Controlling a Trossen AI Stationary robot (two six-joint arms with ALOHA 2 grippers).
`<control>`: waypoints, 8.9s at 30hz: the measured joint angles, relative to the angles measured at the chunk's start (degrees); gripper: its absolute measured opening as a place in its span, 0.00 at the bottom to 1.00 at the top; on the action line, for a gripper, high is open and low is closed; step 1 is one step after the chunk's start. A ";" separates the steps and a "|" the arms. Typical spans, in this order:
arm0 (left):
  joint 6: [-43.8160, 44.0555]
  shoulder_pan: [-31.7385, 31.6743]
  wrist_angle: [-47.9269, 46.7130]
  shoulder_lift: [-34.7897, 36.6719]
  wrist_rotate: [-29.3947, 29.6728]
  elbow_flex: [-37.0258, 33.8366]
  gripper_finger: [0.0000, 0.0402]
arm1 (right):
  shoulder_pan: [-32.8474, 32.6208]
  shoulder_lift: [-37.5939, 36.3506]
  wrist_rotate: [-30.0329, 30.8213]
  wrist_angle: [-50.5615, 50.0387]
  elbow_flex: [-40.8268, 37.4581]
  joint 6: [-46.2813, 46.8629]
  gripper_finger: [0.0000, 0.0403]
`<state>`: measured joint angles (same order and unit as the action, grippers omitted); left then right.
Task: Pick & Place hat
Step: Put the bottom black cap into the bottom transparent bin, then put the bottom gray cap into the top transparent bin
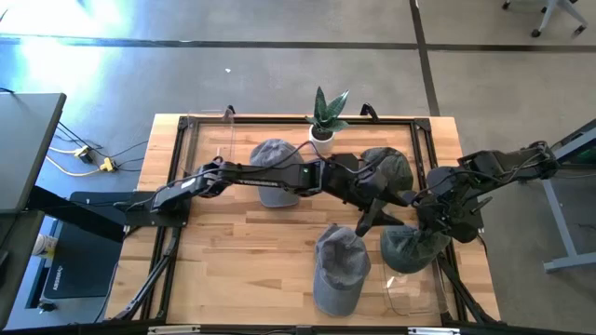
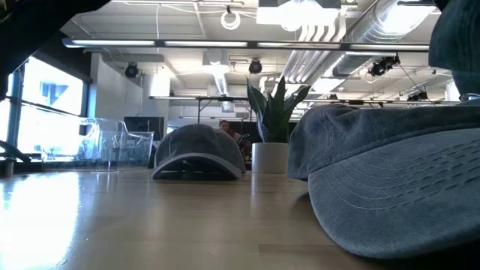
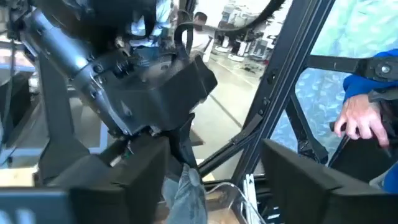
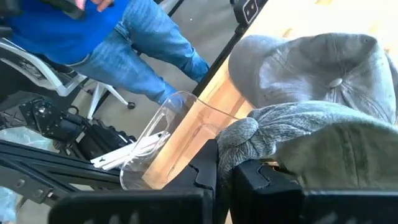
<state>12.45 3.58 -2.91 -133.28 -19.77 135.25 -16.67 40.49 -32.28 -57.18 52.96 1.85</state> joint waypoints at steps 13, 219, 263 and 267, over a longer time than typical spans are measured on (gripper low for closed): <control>2.68 0.08 5.07 -5.79 -2.23 -0.12 0.83 | -3.14 -0.02 0.34 0.93 1.65 -0.13 0.01; -0.13 25.65 -31.45 60.88 45.64 -62.54 0.18 | 4.80 54.46 33.30 18.26 26.69 9.42 0.07; -9.38 13.99 -4.10 50.31 26.83 -62.18 0.74 | 4.61 51.04 7.29 16.72 39.68 10.70 0.04; -9.29 13.29 0.39 47.02 19.85 -62.13 0.74 | 4.61 51.04 6.66 16.66 39.68 10.73 0.08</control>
<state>3.16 16.86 -2.52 -86.26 0.08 73.12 -12.05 91.53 -25.63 -40.52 92.64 12.58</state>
